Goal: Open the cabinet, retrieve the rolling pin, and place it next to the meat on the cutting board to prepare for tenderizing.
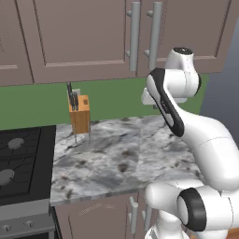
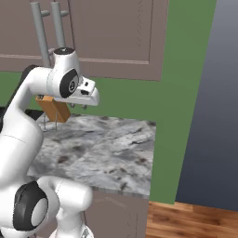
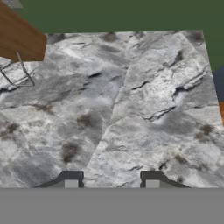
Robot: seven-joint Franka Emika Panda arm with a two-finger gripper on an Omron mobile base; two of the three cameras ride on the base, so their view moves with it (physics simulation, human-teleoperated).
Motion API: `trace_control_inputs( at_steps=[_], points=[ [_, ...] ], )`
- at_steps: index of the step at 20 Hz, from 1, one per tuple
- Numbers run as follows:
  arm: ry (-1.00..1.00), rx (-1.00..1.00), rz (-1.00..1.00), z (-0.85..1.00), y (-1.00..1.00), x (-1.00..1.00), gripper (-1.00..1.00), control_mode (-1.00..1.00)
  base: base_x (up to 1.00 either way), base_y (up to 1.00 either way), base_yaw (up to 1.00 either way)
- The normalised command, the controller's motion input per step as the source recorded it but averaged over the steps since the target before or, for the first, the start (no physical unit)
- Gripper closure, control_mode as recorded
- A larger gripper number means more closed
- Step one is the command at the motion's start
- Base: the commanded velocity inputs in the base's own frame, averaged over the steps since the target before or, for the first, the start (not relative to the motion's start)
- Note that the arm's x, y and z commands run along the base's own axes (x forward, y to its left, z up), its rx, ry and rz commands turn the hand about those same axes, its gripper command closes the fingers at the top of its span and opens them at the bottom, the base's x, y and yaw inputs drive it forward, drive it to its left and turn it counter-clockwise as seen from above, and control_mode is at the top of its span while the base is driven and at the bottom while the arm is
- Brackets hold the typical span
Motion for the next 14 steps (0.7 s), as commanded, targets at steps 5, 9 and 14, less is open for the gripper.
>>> trace_control_inputs(
  at_steps=[5,9,14],
  points=[
    [0.0,-0.01,0.0,0.0,0.0,0.0,-1.0,-1.0,0.0,0.0,0.0],
    [-0.25,-0.1,0.0,0.03,0.01,-0.48,-1.0,-1.0,0.0,0.0,0.0],
    [-0.32,-0.02,0.0,0.23,0.05,-0.59,-1.0,-1.0,0.0,0.0,0.0]
  ],
)
